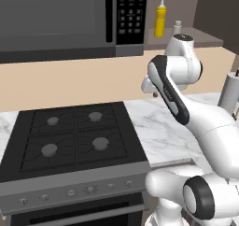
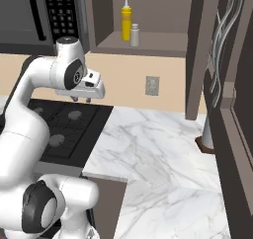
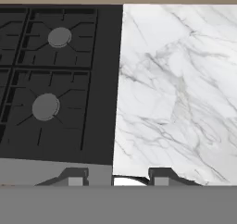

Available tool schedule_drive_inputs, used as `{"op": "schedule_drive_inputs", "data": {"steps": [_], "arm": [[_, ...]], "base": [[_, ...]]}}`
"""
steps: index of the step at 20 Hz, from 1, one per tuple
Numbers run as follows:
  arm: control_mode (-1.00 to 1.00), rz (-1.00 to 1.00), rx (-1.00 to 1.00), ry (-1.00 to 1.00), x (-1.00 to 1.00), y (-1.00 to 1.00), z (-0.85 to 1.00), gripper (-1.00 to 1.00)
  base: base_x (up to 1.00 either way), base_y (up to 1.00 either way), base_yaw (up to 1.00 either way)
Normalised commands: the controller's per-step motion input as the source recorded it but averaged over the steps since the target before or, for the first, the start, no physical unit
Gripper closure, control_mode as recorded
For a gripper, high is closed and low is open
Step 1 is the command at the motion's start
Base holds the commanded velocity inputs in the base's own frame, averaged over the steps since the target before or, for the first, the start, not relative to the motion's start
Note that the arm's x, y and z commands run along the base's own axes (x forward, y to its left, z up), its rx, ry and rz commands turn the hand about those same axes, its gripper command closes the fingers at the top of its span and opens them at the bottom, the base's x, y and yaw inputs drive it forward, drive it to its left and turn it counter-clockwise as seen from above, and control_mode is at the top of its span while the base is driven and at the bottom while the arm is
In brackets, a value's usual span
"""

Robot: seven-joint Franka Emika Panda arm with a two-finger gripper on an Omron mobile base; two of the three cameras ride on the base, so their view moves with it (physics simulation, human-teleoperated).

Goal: Take 2 condiments from the cabinet and move them on the counter near the stove.Make sure the condiments are lined up with each other, next to each other.

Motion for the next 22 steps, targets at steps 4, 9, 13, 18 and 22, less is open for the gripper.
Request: {"op": "schedule_drive_inputs", "data": {"steps": [4,9,13,18,22], "arm": [[-1.00,0.00,0.00,-0.12,-0.34,0.01,0.01,-1.00],[-1.00,0.01,-0.01,-0.77,-0.62,-0.27,0.35,-1.00],[-1.00,0.00,0.00,-0.76,-0.13,-0.48,0.82,-1.00],[-1.00,-0.02,0.00,-0.43,0.03,-0.37,0.87,-1.00],[-1.00,-0.08,0.00,-0.26,0.18,-0.26,0.49,-1.00]], "base": [[0.00,0.00,0.00],[0.00,0.00,0.00],[0.00,0.00,0.00],[0.00,0.00,0.00],[0.00,0.00,0.00]]}}
